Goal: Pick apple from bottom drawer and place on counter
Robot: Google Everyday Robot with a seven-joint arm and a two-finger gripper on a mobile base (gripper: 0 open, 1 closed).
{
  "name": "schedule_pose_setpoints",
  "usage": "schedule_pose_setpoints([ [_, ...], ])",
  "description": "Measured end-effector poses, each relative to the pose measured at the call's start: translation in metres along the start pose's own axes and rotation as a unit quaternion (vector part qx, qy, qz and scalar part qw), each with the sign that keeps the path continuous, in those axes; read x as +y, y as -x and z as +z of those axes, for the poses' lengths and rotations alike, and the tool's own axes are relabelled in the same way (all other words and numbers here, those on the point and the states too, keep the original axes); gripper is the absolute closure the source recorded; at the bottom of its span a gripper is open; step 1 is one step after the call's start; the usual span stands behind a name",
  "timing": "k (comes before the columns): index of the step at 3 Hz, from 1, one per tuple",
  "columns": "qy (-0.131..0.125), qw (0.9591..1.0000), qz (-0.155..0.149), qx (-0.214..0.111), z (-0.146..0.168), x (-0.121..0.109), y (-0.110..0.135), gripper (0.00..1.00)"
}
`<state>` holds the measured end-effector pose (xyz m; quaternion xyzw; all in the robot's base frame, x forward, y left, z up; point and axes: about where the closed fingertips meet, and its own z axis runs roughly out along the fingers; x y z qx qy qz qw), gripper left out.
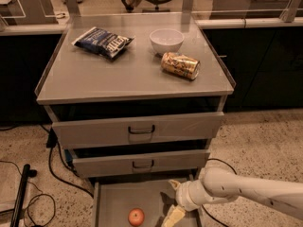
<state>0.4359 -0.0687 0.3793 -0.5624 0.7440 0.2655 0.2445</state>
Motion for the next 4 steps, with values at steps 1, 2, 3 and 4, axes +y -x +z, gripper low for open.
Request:
schedule_pose_setpoints([
  [1, 0.015, 0.9998, 0.012, -0.007, 0.029, 0.000, -0.010, 0.00],
  [2, 0.029, 0.9992, 0.026, -0.012, 0.063, 0.001, -0.022, 0.00],
  [3, 0.042, 0.9984, 0.033, -0.018, 0.098, 0.003, -0.030, 0.00],
  [4, 0.046, 0.9975, 0.044, -0.030, 0.161, -0.011, -0.047, 0.00],
])
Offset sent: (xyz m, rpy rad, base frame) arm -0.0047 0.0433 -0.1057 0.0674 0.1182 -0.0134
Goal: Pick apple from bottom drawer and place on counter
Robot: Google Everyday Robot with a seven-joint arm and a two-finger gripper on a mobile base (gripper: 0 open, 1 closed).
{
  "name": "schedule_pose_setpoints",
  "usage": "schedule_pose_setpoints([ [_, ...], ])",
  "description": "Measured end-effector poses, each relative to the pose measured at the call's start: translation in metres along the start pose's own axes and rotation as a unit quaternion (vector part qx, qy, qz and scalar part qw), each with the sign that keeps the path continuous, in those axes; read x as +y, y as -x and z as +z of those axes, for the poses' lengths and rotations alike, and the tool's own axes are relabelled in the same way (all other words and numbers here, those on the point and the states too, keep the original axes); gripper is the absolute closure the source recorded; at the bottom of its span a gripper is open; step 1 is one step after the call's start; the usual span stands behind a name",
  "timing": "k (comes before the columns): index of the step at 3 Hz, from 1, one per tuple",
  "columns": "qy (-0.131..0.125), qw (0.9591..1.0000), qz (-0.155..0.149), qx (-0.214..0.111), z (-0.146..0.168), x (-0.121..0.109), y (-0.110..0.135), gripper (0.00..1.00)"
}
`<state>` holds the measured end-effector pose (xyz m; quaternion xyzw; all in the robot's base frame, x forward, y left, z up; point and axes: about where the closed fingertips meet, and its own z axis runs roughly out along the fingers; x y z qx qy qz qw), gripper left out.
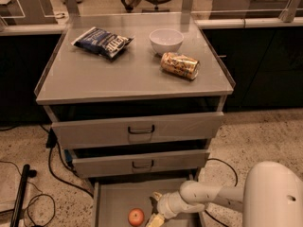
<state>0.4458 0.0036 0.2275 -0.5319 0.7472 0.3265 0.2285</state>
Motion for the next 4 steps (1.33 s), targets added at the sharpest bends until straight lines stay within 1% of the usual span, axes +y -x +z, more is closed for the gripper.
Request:
schedule_pose_setpoints([
  [1, 0.000, 1.0000, 0.001, 0.000, 0.002, -0.001, -0.001, 0.00],
  [2, 0.007, 1.0000, 0.004, -0.006, 0.011, -0.001, -0.001, 0.00],
  [3, 0.009, 0.9999, 0.003, -0.010, 0.035, -0.006, -0.002, 0.00],
  [4, 0.013, 0.9998, 0.009, -0.015, 0.060, -0.010, -0.006, 0.00],
])
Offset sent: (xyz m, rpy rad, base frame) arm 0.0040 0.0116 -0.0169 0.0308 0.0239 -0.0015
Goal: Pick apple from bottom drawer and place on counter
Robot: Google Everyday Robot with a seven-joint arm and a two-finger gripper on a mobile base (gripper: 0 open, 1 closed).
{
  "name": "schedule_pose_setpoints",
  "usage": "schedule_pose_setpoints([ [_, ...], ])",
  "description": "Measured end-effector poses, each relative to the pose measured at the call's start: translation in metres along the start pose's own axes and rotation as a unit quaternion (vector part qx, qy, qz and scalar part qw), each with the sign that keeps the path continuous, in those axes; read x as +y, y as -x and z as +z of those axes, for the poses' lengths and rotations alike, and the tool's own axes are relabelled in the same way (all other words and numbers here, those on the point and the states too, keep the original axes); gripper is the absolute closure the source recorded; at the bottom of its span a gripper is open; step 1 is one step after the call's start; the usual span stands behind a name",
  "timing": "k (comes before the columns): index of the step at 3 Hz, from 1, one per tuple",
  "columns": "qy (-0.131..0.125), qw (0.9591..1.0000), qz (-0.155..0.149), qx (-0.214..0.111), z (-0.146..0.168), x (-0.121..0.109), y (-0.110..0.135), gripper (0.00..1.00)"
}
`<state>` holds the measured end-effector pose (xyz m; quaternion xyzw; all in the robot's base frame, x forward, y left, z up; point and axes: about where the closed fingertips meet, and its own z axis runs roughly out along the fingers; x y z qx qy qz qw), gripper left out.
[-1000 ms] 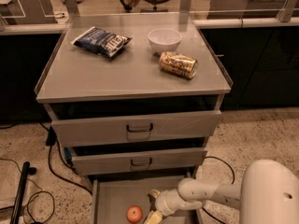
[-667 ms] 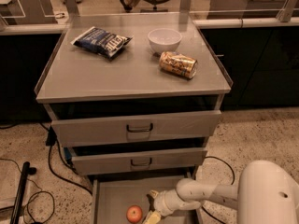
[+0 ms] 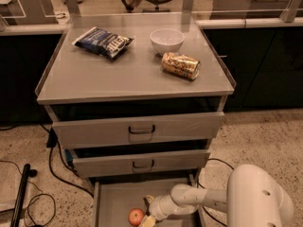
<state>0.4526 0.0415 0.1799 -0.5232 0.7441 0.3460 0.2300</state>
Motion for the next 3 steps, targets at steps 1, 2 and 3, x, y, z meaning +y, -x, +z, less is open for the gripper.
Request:
schedule_pose_setpoints([
  [1, 0.003, 1.0000, 0.005, -0.002, 0.024, 0.000, -0.006, 0.00],
  [2, 0.000, 1.0000, 0.006, -0.003, 0.044, 0.001, -0.013, 0.00],
  [3, -0.003, 1.0000, 0.008, -0.004, 0.056, 0.001, -0.020, 0.00],
])
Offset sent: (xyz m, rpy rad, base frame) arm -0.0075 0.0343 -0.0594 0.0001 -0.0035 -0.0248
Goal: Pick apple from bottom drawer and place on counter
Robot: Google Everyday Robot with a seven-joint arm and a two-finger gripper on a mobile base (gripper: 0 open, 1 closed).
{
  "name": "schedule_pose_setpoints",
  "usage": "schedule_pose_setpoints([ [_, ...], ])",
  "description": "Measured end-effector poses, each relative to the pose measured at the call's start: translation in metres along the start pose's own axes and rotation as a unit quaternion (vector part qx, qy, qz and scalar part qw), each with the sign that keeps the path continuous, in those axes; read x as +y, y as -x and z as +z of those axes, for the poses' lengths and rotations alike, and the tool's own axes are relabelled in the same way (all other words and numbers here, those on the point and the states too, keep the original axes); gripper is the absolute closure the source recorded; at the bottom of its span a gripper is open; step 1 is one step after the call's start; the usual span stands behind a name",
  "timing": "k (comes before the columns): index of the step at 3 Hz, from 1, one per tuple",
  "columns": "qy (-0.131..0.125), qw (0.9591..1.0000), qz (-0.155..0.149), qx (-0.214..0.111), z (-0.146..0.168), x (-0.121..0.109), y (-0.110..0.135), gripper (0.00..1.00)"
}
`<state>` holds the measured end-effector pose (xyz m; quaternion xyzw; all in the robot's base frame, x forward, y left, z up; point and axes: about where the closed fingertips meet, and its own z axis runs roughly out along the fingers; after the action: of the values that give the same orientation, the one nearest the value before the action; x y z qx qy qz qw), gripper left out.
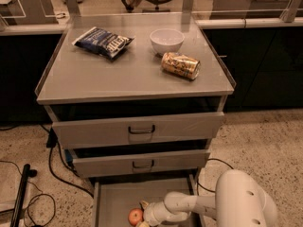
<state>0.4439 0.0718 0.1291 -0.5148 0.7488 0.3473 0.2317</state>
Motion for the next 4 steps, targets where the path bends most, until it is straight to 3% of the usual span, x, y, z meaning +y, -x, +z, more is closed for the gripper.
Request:
schedule_pose_setpoints([
  [1, -0.001, 1.0000, 0.001, 0.000, 0.0024, 0.0000, -0.0014, 0.12],
  [4, -0.001, 1.0000, 0.001, 0.000, 0.0024, 0.0001, -0.0014, 0.82],
])
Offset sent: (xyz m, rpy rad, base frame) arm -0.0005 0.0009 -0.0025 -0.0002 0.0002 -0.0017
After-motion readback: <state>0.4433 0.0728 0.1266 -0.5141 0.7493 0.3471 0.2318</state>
